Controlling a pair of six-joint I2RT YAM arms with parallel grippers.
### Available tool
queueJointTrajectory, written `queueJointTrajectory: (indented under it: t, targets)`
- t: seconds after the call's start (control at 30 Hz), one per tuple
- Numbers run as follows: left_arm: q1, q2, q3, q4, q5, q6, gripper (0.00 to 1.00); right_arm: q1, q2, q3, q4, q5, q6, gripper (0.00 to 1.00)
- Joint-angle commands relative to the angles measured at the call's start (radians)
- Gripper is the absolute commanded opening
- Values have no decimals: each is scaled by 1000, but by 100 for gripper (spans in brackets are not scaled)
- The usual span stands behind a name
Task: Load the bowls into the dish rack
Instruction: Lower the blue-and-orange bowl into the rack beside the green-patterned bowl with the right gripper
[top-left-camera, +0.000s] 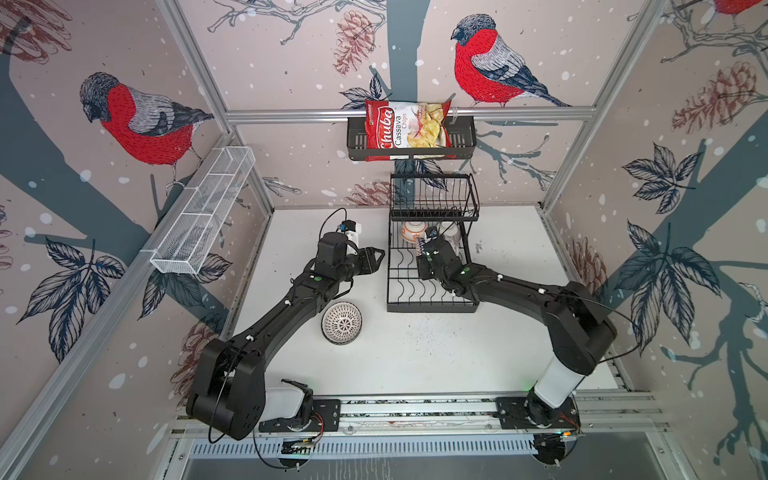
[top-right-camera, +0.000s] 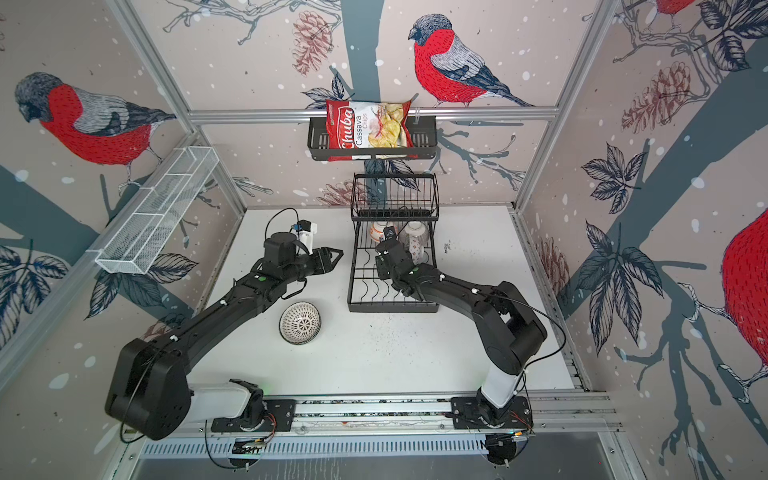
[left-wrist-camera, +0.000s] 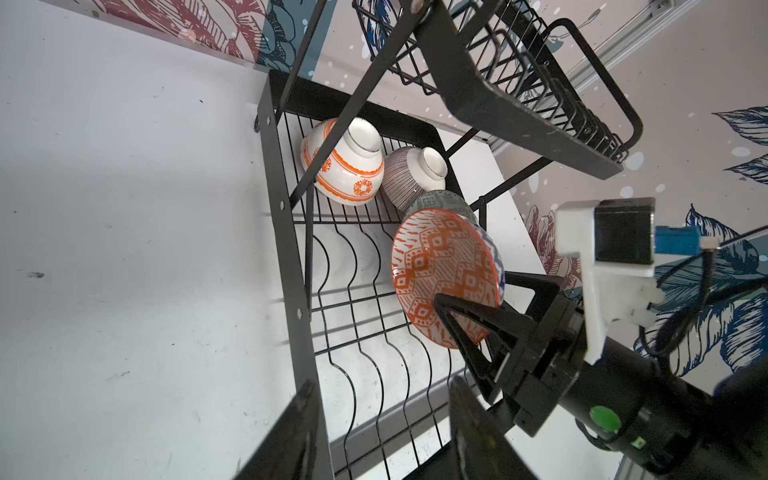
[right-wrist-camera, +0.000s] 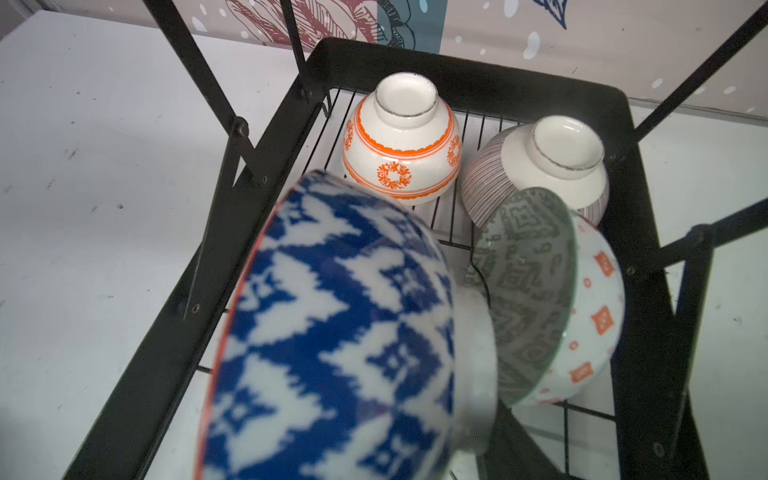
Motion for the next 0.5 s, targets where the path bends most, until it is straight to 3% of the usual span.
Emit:
queueJointTrajectory:
  t: [0.0,0.23,0.47]
  targets:
    - [3,-3,-1,9,-4,19,51,12,34,39,-10,132,-14,41]
    - [6,-3,-3,7,-3,24,51,16,97,92,-50,243,7,44]
    - [7,1,-3,9,2,25,51,8,148,125,-59,256,19,44]
